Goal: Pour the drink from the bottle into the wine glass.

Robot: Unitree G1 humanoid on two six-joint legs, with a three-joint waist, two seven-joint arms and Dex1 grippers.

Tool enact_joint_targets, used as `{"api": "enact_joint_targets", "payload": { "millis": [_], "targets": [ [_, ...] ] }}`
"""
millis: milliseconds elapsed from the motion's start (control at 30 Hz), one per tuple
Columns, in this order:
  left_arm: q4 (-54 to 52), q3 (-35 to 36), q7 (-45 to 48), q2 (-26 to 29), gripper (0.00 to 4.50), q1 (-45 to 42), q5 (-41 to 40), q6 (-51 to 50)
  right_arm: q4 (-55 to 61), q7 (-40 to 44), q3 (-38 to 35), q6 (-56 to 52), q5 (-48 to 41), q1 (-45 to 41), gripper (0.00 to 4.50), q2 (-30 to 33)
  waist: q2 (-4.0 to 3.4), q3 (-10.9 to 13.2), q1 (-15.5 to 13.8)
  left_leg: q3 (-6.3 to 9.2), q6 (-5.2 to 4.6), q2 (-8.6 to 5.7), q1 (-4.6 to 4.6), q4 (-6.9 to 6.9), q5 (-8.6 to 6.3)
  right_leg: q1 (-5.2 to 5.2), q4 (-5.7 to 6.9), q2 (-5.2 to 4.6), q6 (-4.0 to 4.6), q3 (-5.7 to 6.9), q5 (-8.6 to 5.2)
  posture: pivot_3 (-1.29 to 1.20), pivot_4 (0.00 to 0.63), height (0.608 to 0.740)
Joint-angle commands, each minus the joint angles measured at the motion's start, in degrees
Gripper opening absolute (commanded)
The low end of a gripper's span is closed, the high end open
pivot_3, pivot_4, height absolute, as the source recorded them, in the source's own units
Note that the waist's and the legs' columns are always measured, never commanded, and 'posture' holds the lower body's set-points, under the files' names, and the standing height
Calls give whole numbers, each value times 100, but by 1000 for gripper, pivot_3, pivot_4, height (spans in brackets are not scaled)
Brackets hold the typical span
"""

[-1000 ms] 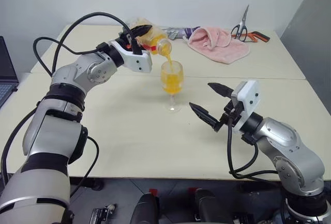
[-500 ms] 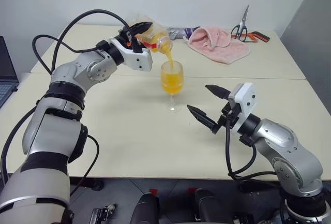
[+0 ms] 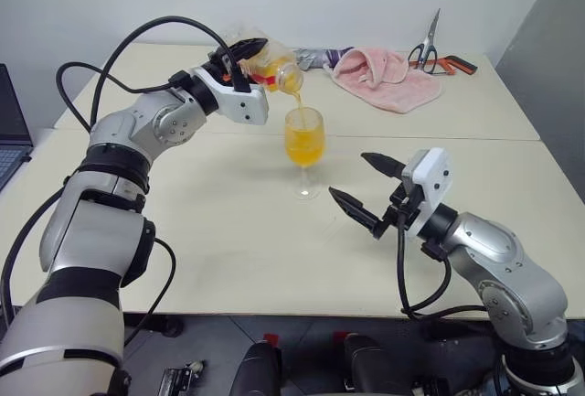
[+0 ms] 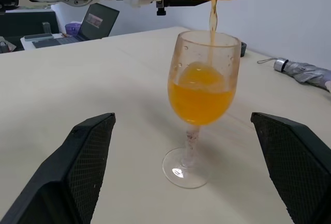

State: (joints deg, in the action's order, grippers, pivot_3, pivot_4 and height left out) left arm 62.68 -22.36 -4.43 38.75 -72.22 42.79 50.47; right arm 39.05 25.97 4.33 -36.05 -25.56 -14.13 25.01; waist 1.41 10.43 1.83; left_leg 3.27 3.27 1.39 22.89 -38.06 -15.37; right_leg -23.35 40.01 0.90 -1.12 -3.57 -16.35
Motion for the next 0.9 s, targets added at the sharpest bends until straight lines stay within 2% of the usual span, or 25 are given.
{"api": "enact_joint_targets", "payload": {
  "millis": [33, 367, 833, 900],
  "targets": [
    [-45, 1, -141, -15, 1709, -220, -48, 29, 277, 5, 0, 124, -13, -4, 4500, -6, 0, 0, 0, 0, 0, 0, 0, 0, 0, 0, 0, 0, 0, 0, 0, 0, 150, 740],
    [-6, 78, -23, -137, 1709, -126, -233, -21, 301, -11, 68, 115, -18, 8, 4500, -24, 0, 0, -1, 0, 0, -1, 0, -1, 0, 0, 1, 0, 0, 0, 0, 0, 150, 740],
    [-166, 503, 718, -468, 1709, 160, -1242, -266, 202, 52, 136, 128, -21, -110, 4500, -54, 0, 0, 2, 0, 0, -1, 0, -3, 0, 0, 3, 0, 0, -1, 0, 0, 150, 740],
    [-245, 689, 913, -552, 1709, 246, -1580, -375, 157, 103, 136, 148, -15, -172, 4500, -33, 0, 0, 2, 0, 0, -1, 0, -3, 0, 0, 3, 0, 0, -1, 0, 0, 150, 740]
  ]
}}
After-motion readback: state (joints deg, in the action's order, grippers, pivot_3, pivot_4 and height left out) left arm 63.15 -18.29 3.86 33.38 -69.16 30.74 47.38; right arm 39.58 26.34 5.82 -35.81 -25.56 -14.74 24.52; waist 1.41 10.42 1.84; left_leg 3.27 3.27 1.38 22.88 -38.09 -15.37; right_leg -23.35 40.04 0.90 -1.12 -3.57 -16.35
